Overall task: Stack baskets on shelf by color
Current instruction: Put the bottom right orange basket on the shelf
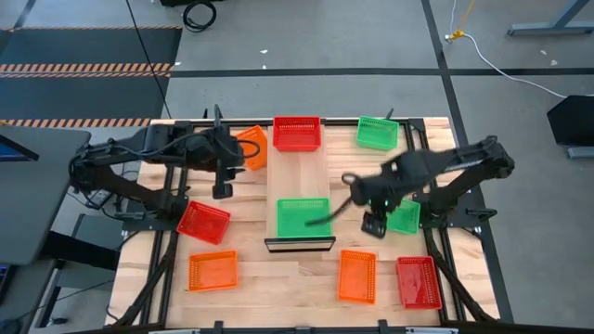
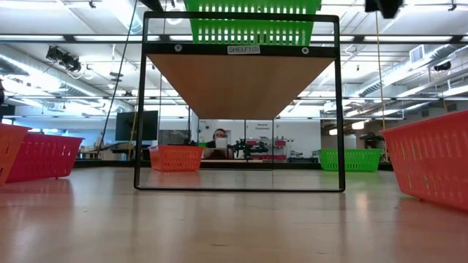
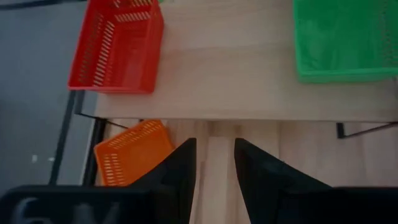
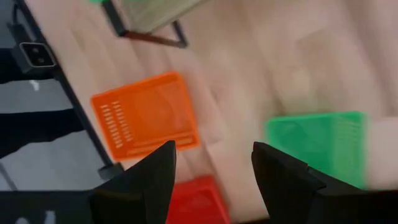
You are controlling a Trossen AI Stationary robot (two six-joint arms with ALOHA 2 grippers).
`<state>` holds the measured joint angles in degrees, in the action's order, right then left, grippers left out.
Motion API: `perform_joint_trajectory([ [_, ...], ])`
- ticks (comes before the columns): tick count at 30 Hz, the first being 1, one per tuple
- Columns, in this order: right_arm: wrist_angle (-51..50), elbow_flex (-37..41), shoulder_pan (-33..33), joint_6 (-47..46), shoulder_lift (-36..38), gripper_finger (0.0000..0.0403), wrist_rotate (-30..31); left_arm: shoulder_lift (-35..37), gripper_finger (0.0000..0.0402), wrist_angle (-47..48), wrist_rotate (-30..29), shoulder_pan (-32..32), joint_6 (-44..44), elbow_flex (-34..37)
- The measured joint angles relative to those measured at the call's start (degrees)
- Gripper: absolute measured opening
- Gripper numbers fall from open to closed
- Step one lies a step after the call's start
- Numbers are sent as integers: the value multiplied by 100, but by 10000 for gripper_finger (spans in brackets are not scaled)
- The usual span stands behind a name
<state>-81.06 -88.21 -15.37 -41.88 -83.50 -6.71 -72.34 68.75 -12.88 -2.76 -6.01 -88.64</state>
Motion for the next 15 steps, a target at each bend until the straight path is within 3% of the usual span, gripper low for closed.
perform_joint_trajectory([
  [5, 1154, 1050, -665, -409, 94, 215, -47, 0, 117, 25, 693, -344, -27, 0],
  [15, 2728, 2554, -1448, -911, 113, 212, 120, -2, 117, 271, 782, -861, -46, 0],
])
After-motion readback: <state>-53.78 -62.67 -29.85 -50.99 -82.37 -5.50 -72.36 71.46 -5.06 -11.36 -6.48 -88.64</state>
